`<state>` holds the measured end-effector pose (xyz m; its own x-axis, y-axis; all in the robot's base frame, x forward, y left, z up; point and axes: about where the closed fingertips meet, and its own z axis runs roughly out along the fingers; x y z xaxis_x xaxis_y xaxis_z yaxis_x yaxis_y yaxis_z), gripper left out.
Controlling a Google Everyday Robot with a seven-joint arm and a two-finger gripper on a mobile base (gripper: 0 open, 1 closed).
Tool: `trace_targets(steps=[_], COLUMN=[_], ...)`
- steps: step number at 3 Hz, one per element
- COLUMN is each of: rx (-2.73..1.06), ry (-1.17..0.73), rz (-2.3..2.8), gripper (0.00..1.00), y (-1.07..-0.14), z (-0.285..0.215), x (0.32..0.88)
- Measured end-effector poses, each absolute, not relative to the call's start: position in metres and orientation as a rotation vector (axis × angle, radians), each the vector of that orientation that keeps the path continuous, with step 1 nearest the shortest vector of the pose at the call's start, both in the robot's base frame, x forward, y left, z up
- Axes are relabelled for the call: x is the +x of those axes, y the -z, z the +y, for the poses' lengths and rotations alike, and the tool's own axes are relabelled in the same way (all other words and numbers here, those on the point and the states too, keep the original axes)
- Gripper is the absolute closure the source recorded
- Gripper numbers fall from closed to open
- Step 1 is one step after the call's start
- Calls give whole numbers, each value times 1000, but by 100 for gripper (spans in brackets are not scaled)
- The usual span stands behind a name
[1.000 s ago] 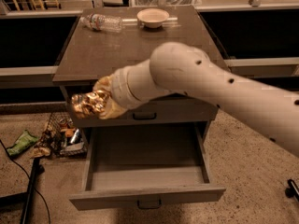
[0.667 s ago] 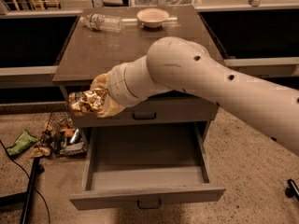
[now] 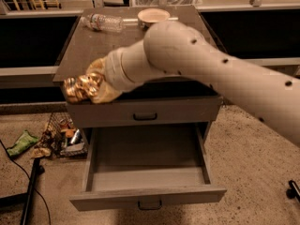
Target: Pick orange can from middle drawer and place on counter
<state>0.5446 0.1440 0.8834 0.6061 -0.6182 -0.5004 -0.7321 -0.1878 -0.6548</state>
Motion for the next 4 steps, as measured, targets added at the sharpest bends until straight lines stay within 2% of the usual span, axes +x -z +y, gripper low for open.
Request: trace_targets(steps=[2, 4], rx=[-1846, -1657], ry=[-196, -210], rz=[1081, 1232], gripper=[100, 100], y=[-926, -943], z=[193, 214], x=[648, 739])
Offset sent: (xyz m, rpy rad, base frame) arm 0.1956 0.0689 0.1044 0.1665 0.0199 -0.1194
